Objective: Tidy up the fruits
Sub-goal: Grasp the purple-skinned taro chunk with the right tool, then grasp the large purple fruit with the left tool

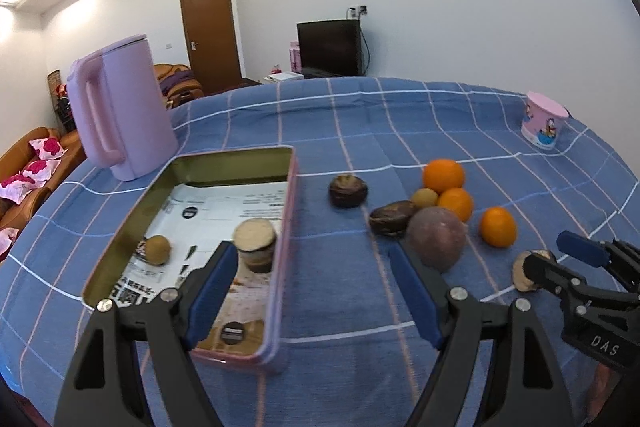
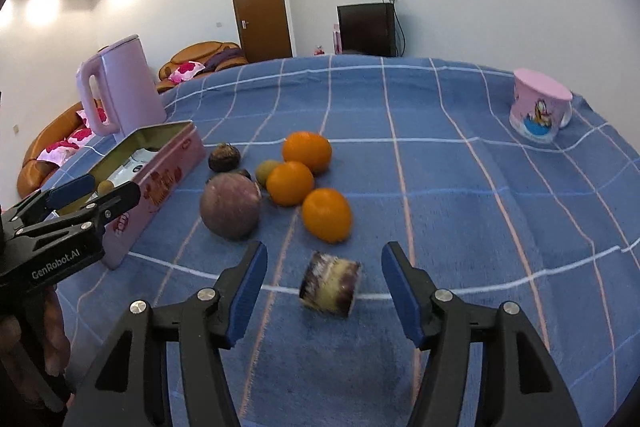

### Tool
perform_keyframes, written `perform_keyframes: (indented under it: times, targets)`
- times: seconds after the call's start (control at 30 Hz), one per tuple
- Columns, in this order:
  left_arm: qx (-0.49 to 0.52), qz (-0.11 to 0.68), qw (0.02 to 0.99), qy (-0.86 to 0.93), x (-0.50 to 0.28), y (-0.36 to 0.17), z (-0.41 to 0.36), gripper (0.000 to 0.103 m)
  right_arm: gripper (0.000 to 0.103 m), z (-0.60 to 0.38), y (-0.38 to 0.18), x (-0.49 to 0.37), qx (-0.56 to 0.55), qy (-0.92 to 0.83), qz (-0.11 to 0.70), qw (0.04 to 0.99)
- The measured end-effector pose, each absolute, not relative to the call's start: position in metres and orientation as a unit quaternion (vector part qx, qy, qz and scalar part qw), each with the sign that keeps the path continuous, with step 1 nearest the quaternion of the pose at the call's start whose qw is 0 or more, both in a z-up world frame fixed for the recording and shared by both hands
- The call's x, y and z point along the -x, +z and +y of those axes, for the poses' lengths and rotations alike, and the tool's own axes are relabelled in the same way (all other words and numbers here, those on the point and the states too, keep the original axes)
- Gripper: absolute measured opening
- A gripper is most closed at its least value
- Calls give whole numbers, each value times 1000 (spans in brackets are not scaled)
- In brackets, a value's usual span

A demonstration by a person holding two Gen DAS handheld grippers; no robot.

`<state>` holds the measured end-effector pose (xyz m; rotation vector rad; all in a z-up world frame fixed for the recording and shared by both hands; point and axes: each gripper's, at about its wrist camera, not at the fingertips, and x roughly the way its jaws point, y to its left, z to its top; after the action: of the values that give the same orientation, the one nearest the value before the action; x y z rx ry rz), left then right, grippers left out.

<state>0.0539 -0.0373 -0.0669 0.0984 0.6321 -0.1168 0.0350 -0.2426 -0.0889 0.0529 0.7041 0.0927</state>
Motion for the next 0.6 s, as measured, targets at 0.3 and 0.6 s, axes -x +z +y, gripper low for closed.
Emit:
perform_keyframes:
  times: [0.3, 0.6]
  targets:
    - [-60, 319, 944, -66, -58, -73, -52, 81, 61, -250, -102, -45, -49, 52, 376, 924]
    - [-60, 326, 940, -78, -63, -73, -61, 81, 35, -244, -100, -49, -41, 58, 375, 924]
